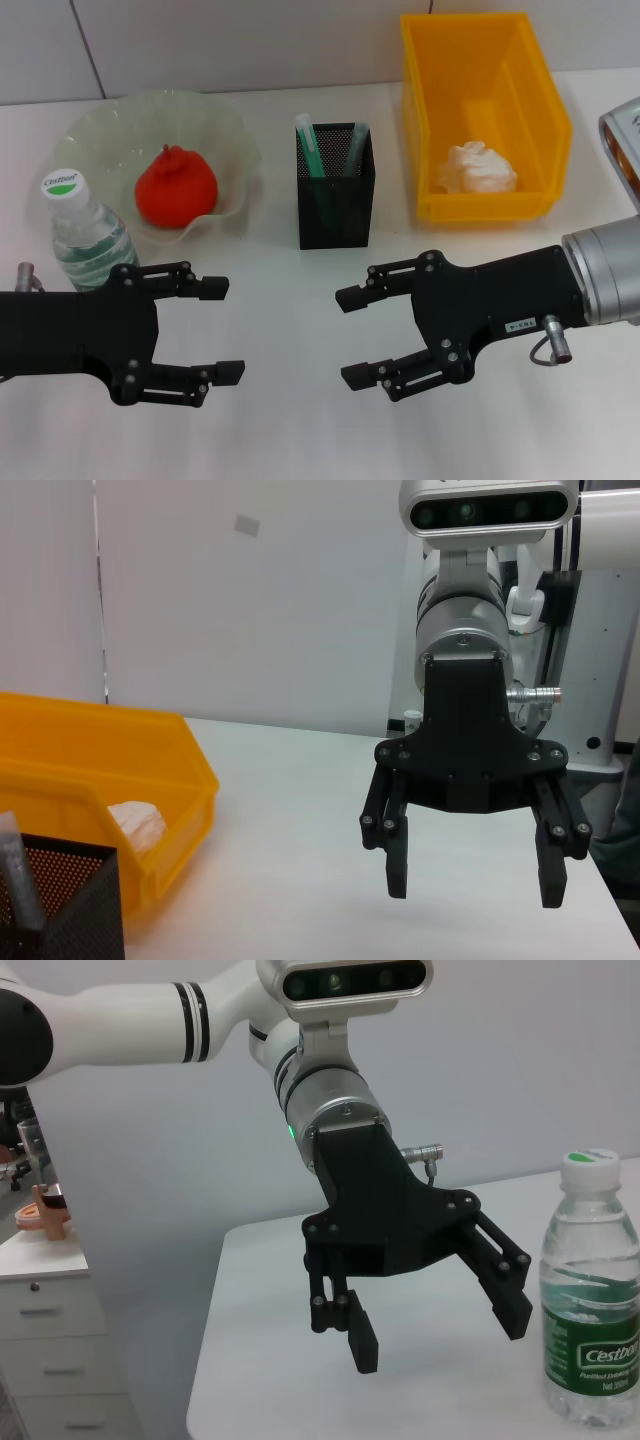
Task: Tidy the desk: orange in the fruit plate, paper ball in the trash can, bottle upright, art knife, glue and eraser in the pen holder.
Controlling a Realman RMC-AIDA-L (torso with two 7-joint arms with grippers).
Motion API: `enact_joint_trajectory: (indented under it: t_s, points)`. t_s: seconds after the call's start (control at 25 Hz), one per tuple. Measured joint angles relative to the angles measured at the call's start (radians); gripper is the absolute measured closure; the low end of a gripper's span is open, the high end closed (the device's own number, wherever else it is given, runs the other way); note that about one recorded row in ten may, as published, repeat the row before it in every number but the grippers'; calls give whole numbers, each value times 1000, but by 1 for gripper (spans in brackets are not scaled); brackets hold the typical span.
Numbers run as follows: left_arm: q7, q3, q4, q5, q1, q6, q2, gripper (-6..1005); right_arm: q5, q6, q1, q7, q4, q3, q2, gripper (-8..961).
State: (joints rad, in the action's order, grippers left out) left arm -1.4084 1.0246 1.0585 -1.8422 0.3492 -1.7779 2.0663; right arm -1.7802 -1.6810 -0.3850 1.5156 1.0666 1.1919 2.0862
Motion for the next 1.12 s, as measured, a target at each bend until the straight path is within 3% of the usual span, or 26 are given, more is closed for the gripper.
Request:
enact_joint_trajectory:
  t_s: [1.12]
  points:
    - [5,0,0,0,7,0,2,154,1,4,0,2,4,2,0,187]
